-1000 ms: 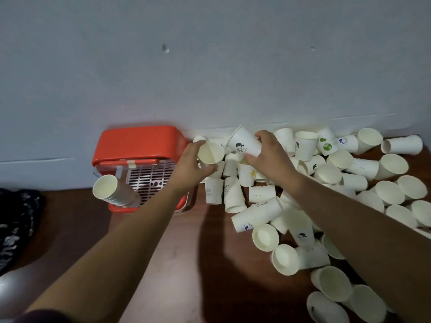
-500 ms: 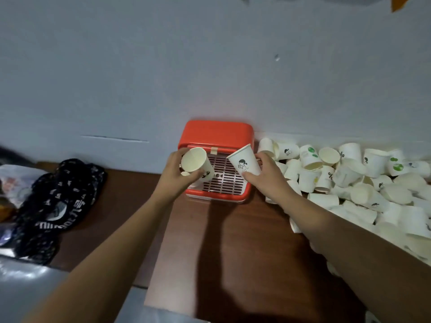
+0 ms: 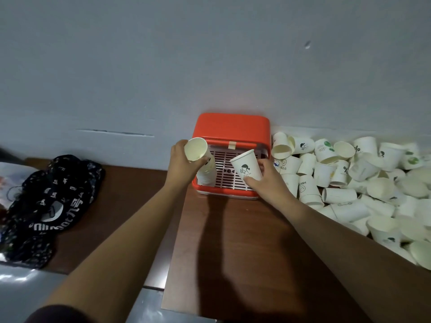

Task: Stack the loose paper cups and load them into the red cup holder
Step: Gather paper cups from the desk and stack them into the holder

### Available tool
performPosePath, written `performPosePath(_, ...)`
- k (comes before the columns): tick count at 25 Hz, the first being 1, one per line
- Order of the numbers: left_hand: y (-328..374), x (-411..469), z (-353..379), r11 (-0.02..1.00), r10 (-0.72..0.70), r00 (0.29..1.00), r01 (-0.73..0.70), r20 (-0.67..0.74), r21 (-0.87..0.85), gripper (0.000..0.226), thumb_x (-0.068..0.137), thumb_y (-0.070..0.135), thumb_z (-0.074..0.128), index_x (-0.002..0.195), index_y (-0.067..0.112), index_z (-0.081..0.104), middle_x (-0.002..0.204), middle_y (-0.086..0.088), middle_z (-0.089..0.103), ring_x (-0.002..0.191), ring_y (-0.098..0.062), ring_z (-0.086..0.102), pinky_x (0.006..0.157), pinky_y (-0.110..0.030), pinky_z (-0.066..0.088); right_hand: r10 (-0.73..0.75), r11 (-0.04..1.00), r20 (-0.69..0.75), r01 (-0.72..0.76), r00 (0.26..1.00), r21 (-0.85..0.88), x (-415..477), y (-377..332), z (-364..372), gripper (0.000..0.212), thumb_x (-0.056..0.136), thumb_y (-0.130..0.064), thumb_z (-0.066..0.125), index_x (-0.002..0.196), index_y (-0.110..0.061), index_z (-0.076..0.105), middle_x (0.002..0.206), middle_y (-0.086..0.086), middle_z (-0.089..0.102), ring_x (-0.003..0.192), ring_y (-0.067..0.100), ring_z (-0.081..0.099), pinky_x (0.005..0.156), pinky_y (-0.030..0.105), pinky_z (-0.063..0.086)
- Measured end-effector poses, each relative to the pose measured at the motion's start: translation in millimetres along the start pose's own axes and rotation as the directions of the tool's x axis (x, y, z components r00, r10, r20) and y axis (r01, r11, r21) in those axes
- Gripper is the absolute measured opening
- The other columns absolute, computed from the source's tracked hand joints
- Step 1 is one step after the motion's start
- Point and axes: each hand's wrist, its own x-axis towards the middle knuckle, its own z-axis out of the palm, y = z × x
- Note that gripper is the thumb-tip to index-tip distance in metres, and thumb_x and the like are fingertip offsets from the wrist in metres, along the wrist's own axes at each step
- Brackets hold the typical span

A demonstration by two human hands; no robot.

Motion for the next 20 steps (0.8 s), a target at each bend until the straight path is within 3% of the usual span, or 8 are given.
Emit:
performPosePath(3,-5.6,2.5,9.0,0.996,0.030,0.998,-0.035,0.056,0.080,0.070,0.076,0.029,0.083,0.134,0.013,0.046,0.131,-0.006,0.045,0.114,-0.018,0.049,0.094,-0.029,0.042,0.026,1.000,-0.002,-0.026,1.000,0.008,0.3,3.4,0.6,0.058,0.081,-0.029,0.074,0.130,-0.016,0.046,0.117,-0.003,0.057,0.097,0.010,0.055,0.075,0.025,0.044)
performPosePath(6,-24.6,2.8,21.6,0.986,-0.023,0.986,-0.005,0.165,0.167,0.074,0.075,0.030,0.082,0.137,0.018,0.044,0.133,-0.008,0.044,0.120,-0.026,0.051,0.098,-0.036,0.044,0.035,0.999,-0.002,-0.035,0.999,0.002,2.6,6.8,1.5,0.056,0.082,-0.029,0.073,0.129,-0.015,0.046,0.112,-0.005,0.055,0.095,0.009,0.054,0.072,0.022,0.041)
performPosePath(9,-34.2,5.4,29.6,0.987,-0.056,0.976,0.021,0.213,0.160,0.079,0.074,0.030,0.083,0.140,0.020,0.041,0.130,-0.010,0.044,0.120,-0.029,0.049,0.100,-0.038,0.041,0.053,0.998,0.012,-0.053,0.999,0.028,9.2,10.0,4.6,0.056,0.081,-0.027,0.073,0.129,-0.015,0.047,0.113,-0.004,0.057,0.096,0.009,0.056,0.076,0.024,0.043)
performPosePath(13,-42.1,6.6,36.1,0.996,-0.033,0.953,0.006,0.300,0.091,0.095,0.069,0.025,0.086,0.147,0.026,0.031,0.132,-0.007,0.044,0.118,-0.020,0.046,0.097,-0.031,0.039,0.112,0.990,0.054,-0.116,0.992,0.077,19.2,16.2,12.2,0.058,0.080,-0.025,0.074,0.130,-0.015,0.046,0.115,-0.003,0.059,0.098,0.011,0.060,0.080,0.026,0.048)
performPosePath(17,-61.7,3.3,46.7,0.995,-0.082,0.968,0.092,0.236,-0.032,0.101,0.066,0.022,0.088,0.146,0.022,0.026,0.140,-0.003,0.046,0.126,-0.017,0.049,0.101,-0.032,0.045,0.168,0.978,0.128,-0.181,0.977,0.100,27.5,22.8,19.6,0.059,0.081,-0.026,0.075,0.130,-0.018,0.043,0.116,-0.003,0.059,0.096,0.009,0.060,0.073,0.024,0.047)
performPosePath(20,-72.2,0.6,55.1,0.990,-0.114,0.973,0.128,0.202,-0.053,0.089,0.068,0.029,0.088,0.140,0.022,0.037,0.136,0.003,0.052,0.122,-0.016,0.055,0.100,-0.036,0.050,0.186,0.972,0.180,-0.208,0.966,0.113,32.7,27.6,26.1,0.064,0.081,-0.028,0.077,0.133,-0.019,0.041,0.117,-0.003,0.060,0.101,0.011,0.061,0.077,0.024,0.049)
